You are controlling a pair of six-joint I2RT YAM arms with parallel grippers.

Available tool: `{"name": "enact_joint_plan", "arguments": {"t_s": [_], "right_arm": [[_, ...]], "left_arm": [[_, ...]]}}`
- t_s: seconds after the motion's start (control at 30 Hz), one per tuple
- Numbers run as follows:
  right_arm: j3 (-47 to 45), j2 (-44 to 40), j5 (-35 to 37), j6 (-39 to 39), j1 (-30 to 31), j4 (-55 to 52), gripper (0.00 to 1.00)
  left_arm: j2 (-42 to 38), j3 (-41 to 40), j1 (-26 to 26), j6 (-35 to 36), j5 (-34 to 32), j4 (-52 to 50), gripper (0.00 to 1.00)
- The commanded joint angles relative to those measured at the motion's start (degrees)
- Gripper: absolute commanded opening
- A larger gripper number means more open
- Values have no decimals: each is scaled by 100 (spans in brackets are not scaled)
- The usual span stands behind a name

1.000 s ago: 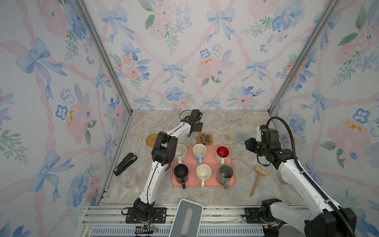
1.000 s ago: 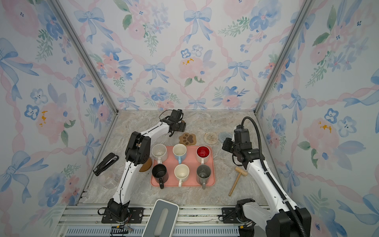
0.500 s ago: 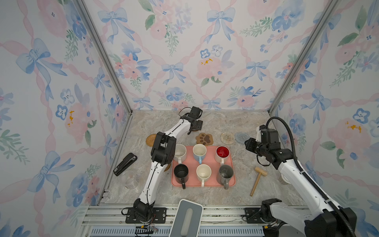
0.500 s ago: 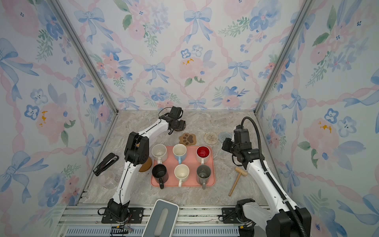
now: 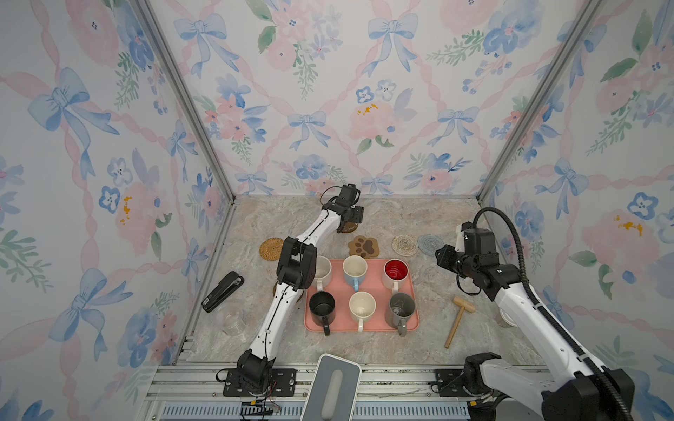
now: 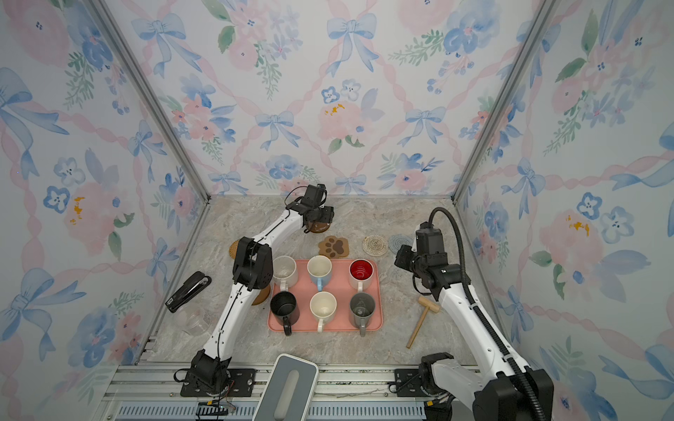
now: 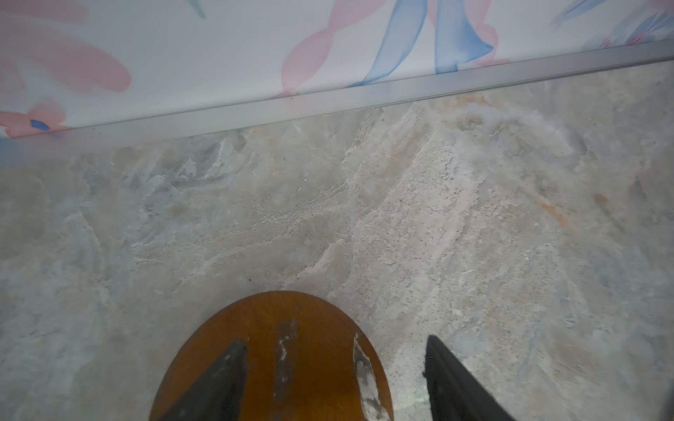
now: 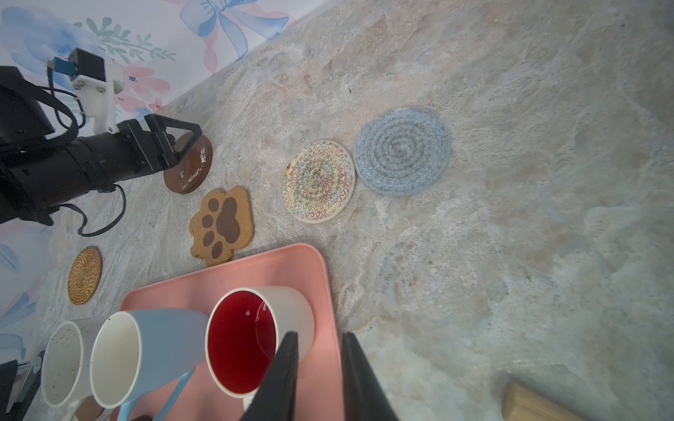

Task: Place cups on coasters
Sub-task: Move the coaster to the top-center of the table.

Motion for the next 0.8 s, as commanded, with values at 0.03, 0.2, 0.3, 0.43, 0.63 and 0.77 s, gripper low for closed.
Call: {"name": "enact_joint_plan", "arguments": {"t_s": [0.03, 0.2, 0.3, 0.43, 0.63, 0.77], "right_arm": [[-5, -161, 41, 19, 77, -240, 25], [-20, -262, 91, -12, 94, -368, 25], [-13, -302, 124, -23, 89, -434, 25], [19, -333, 141, -40, 94, -510, 25], [57, -355, 159, -52, 99, -595, 25], [56, -386, 190, -58, 96, -645, 25]], "left_arm": [[138, 200, 66, -88, 274, 195, 74], [226, 198, 96, -88, 331, 416, 74], [277, 202, 104, -80, 327, 539, 74], [358, 202, 141, -86, 348, 756, 74], [455, 203, 153, 132, 414, 1057, 74], [491, 207, 153, 399, 397, 1100, 74]]}}
